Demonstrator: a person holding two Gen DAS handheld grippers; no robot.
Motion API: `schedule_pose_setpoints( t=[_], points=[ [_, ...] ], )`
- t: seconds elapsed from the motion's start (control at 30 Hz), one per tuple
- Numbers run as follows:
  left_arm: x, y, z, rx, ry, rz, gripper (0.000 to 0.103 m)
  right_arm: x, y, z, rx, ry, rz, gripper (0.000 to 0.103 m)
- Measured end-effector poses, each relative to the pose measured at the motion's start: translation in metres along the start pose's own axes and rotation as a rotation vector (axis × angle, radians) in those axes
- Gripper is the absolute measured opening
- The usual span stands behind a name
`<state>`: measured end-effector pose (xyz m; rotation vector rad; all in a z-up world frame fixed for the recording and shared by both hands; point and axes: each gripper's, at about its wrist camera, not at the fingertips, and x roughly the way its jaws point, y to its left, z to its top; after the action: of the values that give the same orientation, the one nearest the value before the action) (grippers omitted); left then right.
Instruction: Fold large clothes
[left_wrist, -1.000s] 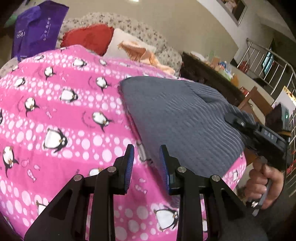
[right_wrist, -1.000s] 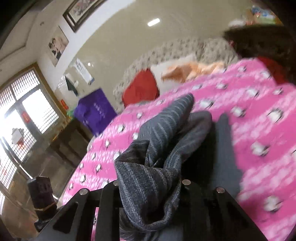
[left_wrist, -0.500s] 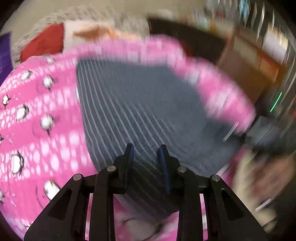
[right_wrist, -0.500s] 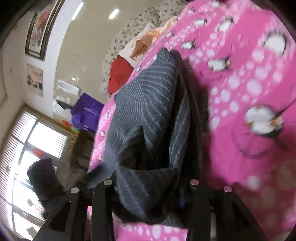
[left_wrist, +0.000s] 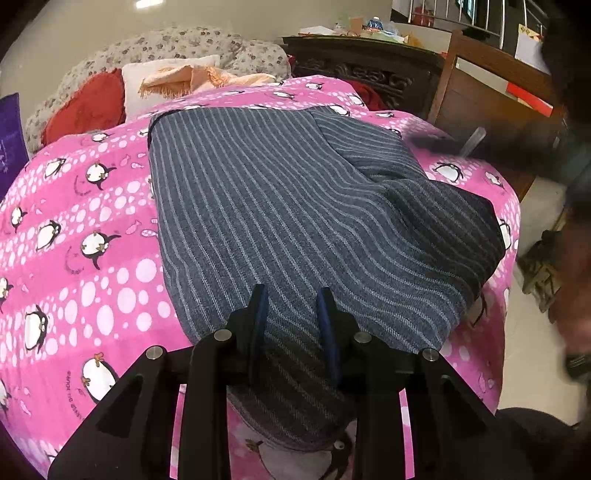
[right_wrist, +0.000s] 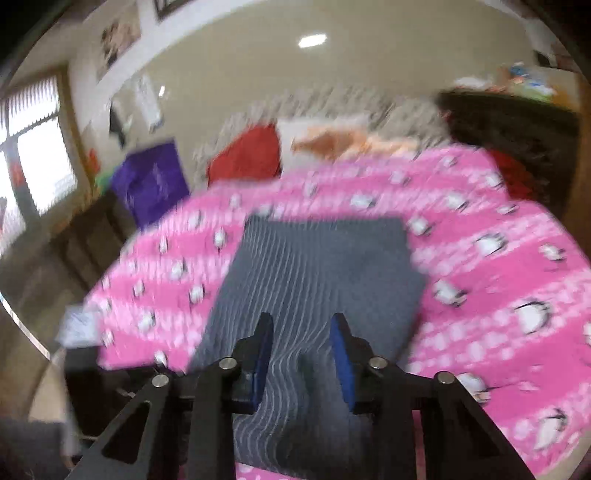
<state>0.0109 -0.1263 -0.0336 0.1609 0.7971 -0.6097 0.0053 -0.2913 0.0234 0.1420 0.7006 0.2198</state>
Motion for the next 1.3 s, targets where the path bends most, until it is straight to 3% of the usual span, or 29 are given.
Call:
schedule_pose_setpoints(
  t=[0.07, 0.1, 0.13, 0.2, 0.27, 0.33, 0.4, 0.43, 0.47, 0.57, 0.63, 0.73, 0.8, 0.9, 1.13, 1.23, 1.3],
  points=[
    [0.0, 0.002, 0.0, -0.008, -0.004, -0.014, 0.025, 0.038, -0.016, -0.026, -0.008, 0.115, -0.123, 0.023],
    [-0.001, 0.001, 0.0, -0.004, -0.006, -0.021, 0.025, 0.048, -0.031, -0.04, 0.034, 0.123, -0.113, 0.023],
    [-0.001, 0.0, 0.0, -0.001, -0.009, -0.017, 0.025, 0.045, -0.035, -0.045, 0.031, 0.068, -0.095, 0.023],
    [-0.004, 0.001, 0.004, -0.009, -0.007, -0.017, 0.025, 0.043, -0.029, -0.044, -0.02, 0.078, -0.112, 0.023],
    [-0.013, 0.01, 0.018, -0.064, -0.002, -0.049, 0.025, 0.038, -0.029, -0.028, 0.007, 0.128, -0.1, 0.023],
    [-0.031, 0.022, 0.043, -0.119, -0.068, -0.041, 0.025, 0.021, -0.032, -0.001, 0.068, 0.068, -0.066, 0.025],
    [-0.042, 0.038, 0.075, -0.169, -0.154, -0.005, 0.027, 0.006, -0.027, 0.034, 0.091, -0.021, -0.101, 0.031],
    [-0.039, 0.049, 0.097, -0.208, -0.182, 0.037, 0.035, 0.005, -0.024, 0.049, 0.106, -0.052, -0.126, 0.043],
    [-0.034, 0.058, 0.112, -0.241, -0.19, 0.065, 0.045, 0.006, -0.021, 0.065, 0.127, -0.083, -0.144, 0.048],
    [0.005, 0.088, 0.159, -0.387, -0.178, 0.104, 0.049, 0.04, -0.011, 0.103, 0.155, -0.101, -0.178, 0.048],
    [0.038, 0.091, 0.17, -0.396, -0.115, 0.133, 0.049, 0.073, -0.015, 0.109, 0.143, -0.058, -0.227, 0.048],
    [0.096, 0.091, 0.158, -0.391, 0.028, 0.174, 0.049, 0.124, -0.037, 0.088, 0.122, 0.079, -0.308, 0.048],
    [0.118, 0.088, 0.141, -0.4, 0.063, 0.171, 0.049, 0.142, -0.058, 0.06, 0.156, 0.127, -0.286, 0.048],
    [0.119, 0.085, 0.137, -0.385, 0.031, 0.192, 0.049, 0.14, -0.072, 0.054, 0.202, 0.096, -0.237, 0.049],
    [0.13, 0.081, 0.144, -0.344, 0.067, 0.238, 0.055, 0.139, -0.081, 0.054, 0.267, 0.087, -0.177, 0.051],
    [0.107, 0.083, 0.149, -0.331, 0.098, 0.18, 0.056, 0.132, -0.078, 0.056, 0.268, 0.086, -0.155, 0.051],
    [0.073, 0.085, 0.144, -0.333, 0.046, 0.124, 0.056, 0.101, -0.084, 0.065, 0.286, 0.029, -0.135, 0.052]
  ],
)
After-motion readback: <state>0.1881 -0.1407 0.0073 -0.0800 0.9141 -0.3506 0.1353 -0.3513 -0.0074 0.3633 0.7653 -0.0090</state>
